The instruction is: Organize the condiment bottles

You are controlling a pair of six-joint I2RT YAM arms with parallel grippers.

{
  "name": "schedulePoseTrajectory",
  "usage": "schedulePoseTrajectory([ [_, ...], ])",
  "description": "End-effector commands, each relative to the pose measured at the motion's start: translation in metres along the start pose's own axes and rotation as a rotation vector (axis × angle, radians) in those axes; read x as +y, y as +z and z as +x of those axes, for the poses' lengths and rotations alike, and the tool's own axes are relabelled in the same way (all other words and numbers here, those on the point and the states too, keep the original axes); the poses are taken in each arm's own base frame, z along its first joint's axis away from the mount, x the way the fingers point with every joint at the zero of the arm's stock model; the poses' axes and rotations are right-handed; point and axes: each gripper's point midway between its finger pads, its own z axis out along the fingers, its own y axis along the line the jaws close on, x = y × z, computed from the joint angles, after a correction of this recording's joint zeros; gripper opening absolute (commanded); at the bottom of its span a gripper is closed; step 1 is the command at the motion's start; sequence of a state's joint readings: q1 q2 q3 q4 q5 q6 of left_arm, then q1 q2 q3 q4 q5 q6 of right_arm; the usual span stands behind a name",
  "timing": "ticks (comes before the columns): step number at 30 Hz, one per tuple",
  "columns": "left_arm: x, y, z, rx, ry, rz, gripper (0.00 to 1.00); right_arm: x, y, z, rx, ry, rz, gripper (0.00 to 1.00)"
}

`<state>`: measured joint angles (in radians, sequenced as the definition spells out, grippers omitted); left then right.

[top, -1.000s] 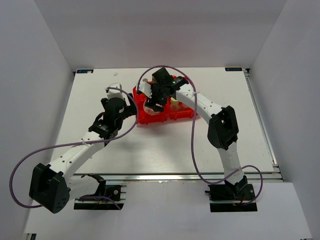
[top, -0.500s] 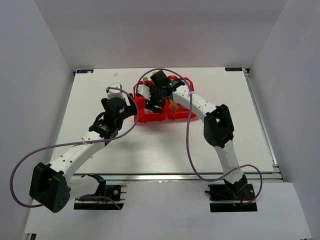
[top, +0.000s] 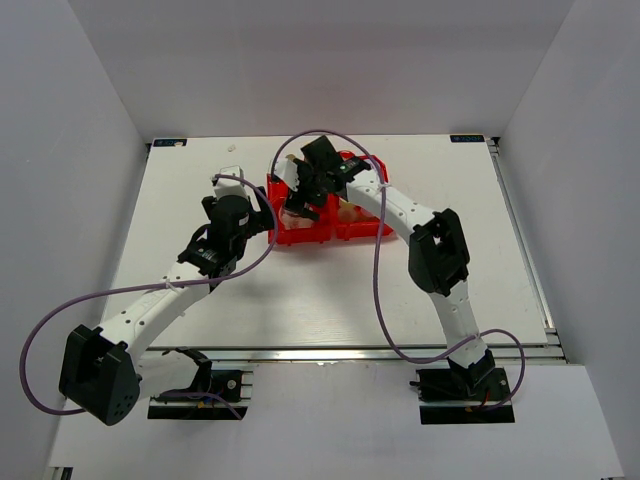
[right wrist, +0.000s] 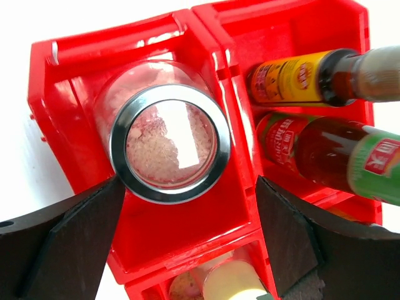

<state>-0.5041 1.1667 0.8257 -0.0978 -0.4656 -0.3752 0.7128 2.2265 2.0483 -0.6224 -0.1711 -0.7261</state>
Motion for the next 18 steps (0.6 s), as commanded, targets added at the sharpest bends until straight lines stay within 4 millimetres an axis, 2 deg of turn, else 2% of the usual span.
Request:
schedulePoseTrajectory([
  [1,0.002,-0.007,-0.013,-0.038,-0.024,-0.01,0.98,-0.03,-0.047,-0.05,-0.151,0.005,0.126,0.89],
  [2,0.003,-0.007,-0.014,-0.039,-0.027,-0.009,0.98,-0.03,-0.053,-0.053,-0.165,0.006,0.129,0.89],
  [3,0.002,-0.009,-0.016,-0.043,-0.03,-0.008,0.98,-0.033,-0.069,-0.064,-0.2,0.008,0.151,0.89],
  [5,0.002,-0.01,-0.018,-0.047,-0.037,-0.008,0.98,-0.033,-0.077,-0.067,-0.24,0.047,0.185,0.89],
  [6,0.004,-0.01,-0.018,-0.046,-0.038,-0.011,0.98,-0.037,-0.103,-0.078,-0.288,0.058,0.233,0.89],
  [7,0.004,-0.011,-0.018,-0.045,-0.042,-0.015,0.98,-0.04,-0.113,-0.077,-0.304,0.086,0.267,0.89],
  [8,0.004,-0.011,-0.019,-0.046,-0.045,-0.016,0.98,-0.044,-0.125,-0.085,-0.365,0.126,0.303,0.89],
  [9,0.006,-0.011,-0.018,-0.045,-0.044,-0.027,0.98,-0.035,-0.14,-0.073,-0.377,0.167,0.317,0.89],
  [11,0.009,-0.012,-0.018,-0.042,-0.053,-0.036,0.98,-0.041,-0.159,-0.053,-0.406,0.255,0.372,0.89],
  [12,0.007,-0.012,-0.019,-0.046,-0.062,-0.025,0.98,-0.04,-0.174,-0.031,-0.433,0.356,0.417,0.89],
  [14,0.008,-0.013,-0.02,-0.048,-0.073,-0.017,0.98,-0.043,-0.19,0.002,-0.435,0.485,0.491,0.89],
  [15,0.009,-0.011,-0.018,-0.047,-0.076,-0.014,0.98,-0.041,-0.205,0.032,-0.457,0.621,0.531,0.89],
  [17,0.016,-0.009,-0.017,-0.043,-0.085,-0.034,0.98,-0.039,-0.218,0.071,-0.455,0.783,0.585,0.89],
  [18,0.02,-0.008,-0.015,-0.035,-0.089,-0.048,0.98,-0.038,-0.239,0.085,-0.481,0.852,0.644,0.89],
])
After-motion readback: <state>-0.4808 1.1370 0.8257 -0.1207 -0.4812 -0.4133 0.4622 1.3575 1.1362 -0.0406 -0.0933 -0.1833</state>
